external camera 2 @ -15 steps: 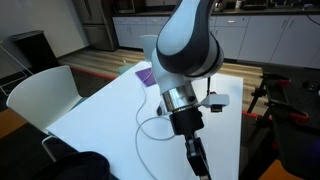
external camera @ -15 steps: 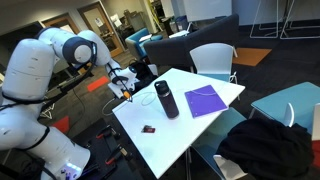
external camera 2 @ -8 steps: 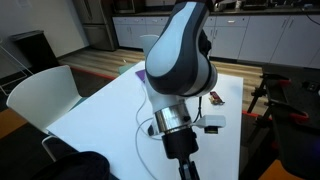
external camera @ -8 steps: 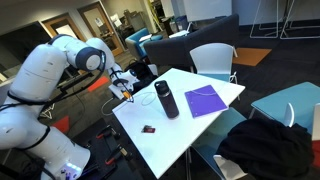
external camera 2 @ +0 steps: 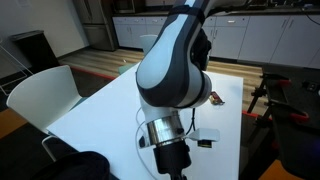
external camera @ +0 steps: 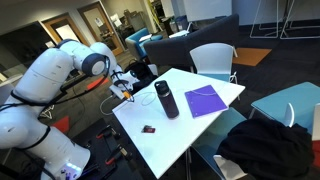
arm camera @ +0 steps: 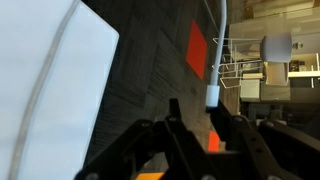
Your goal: Straighten the cable
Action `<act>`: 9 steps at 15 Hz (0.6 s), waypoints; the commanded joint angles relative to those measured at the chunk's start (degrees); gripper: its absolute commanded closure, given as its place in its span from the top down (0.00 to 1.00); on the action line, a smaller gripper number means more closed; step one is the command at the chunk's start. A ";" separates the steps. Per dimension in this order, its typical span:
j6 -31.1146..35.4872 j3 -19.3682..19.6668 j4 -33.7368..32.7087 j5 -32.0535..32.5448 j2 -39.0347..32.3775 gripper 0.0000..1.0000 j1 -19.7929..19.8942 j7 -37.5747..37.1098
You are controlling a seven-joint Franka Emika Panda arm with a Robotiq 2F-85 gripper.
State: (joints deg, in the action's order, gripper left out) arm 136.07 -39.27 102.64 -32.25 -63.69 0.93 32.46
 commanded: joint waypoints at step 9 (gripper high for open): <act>12.06 1.01 4.14 8.33 7.43 1.00 -0.26 -2.52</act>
State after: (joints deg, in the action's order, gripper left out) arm 144.32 -39.13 102.92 -26.08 -61.15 0.86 32.14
